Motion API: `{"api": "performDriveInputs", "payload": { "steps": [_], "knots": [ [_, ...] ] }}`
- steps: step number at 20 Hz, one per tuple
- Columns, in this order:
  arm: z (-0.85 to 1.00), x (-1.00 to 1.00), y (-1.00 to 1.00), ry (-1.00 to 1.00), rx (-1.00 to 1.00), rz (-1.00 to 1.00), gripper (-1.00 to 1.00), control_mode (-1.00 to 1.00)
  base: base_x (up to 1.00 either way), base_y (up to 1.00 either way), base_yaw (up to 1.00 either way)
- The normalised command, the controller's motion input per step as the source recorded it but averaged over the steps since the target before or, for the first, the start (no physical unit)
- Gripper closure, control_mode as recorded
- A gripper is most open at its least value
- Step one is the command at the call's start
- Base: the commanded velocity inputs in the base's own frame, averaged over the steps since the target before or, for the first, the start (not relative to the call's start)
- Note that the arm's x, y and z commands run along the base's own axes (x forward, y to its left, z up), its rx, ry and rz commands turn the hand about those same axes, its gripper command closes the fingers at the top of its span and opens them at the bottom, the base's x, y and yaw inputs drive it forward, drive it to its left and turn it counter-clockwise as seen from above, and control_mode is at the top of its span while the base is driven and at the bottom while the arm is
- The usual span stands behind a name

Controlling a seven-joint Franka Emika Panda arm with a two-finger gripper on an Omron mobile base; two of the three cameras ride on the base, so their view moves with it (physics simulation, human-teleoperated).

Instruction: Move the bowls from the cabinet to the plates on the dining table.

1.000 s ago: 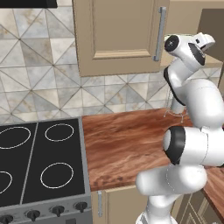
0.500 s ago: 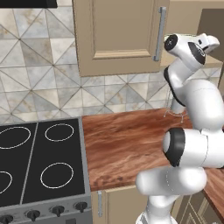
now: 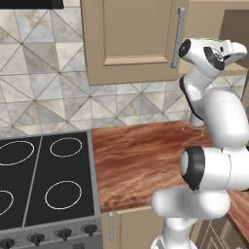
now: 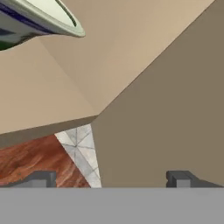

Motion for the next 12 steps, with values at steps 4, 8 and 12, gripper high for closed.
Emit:
{"api": "performDriveInputs", "payload": {
  "steps": [4,8,12],
  "knots": [
    [0.00,-0.33,-0.15,-0.04,0.01,-0.10,-1.00,-1.00,0.00,0.00,0.00],
    [0.03,-0.44,-0.04,-0.06,0.00,-0.08,-1.00,-1.00,0.00,0.00,0.00],
    [0.04,-0.44,0.00,-0.09,0.00,-0.08,-1.00,-1.00,0.00,0.00,0.00]
  ]
}}
